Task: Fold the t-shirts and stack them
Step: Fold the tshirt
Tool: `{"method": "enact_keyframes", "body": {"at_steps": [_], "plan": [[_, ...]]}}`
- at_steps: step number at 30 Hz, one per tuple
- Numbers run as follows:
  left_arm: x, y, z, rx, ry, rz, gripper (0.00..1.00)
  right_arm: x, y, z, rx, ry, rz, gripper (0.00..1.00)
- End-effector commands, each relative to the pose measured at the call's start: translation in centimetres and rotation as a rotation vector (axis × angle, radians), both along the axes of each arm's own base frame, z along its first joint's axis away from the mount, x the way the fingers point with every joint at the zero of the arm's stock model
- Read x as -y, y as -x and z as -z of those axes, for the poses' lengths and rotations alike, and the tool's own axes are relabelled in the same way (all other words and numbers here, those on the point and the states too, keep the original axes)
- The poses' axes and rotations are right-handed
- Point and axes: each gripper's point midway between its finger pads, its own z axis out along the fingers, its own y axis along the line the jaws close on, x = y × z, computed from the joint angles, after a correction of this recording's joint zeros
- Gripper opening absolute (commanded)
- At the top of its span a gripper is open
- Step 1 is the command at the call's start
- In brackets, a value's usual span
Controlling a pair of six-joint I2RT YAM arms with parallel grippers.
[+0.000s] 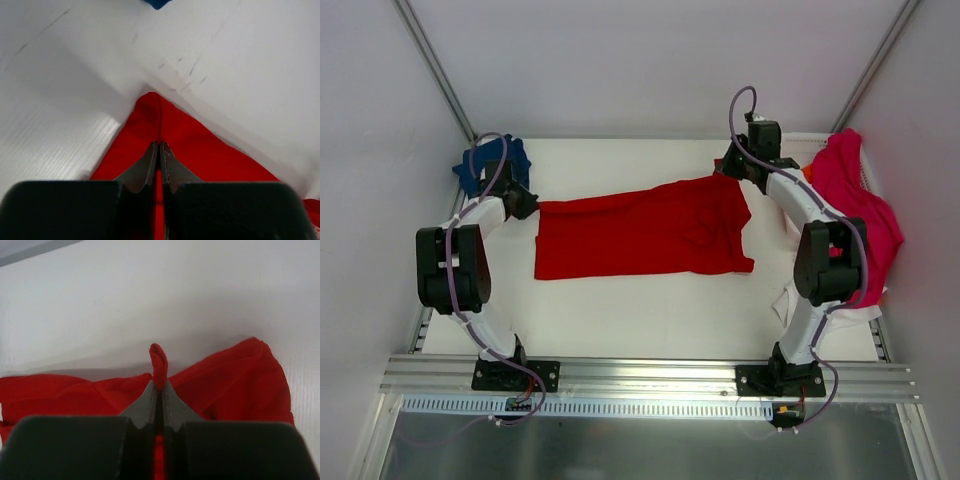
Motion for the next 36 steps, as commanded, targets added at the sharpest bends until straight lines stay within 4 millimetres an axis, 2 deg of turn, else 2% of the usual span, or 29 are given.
{"method": "enact_keyframes", "body": {"at_steps": [1,2,4,5,6,17,19,25,36], "plan": [[-0.6,-0.2,-3.0,0.097,0.022,-0.018,0.00,1.0,1.6,-2.9,0.061,0.030,0.001,0.01],[-0.9,0.1,-3.0,0.097,0.024,-0.024,0.00,1.2,2.1,-3.3,0.066,0.032,0.007,0.01],[-1.0,0.4,-3.1,0.103,0.031,-0.021,0.00,1.4,3.4,-2.1,0.028,0.036,0.006,0.00],[-1.1,0.6,-2.8,0.100,0.035,-0.024,0.00,1.4,3.9,-2.5,0.034,0.031,0.003,0.01],[-1.1,0.7,-2.8,0.099,0.041,-0.020,0.00,1.3,4.7,-1.5,0.009,0.031,-0.003,0.00],[-1.4,1.7,-1.3,0.074,0.063,-0.015,0.00,1.6,11.0,2.7,-0.114,0.049,-0.034,0.01],[-1.5,1.3,-1.5,0.097,0.063,-0.010,0.00,1.7,12.3,3.7,-0.137,0.049,-0.035,0.00],[-1.4,1.6,-0.9,0.090,0.075,-0.003,0.00,2.1,14.5,5.8,-0.177,0.055,-0.030,0.00],[-1.2,2.5,-0.2,0.080,0.074,0.006,0.00,2.3,17.0,8.9,-0.254,0.060,-0.021,0.00]]}}
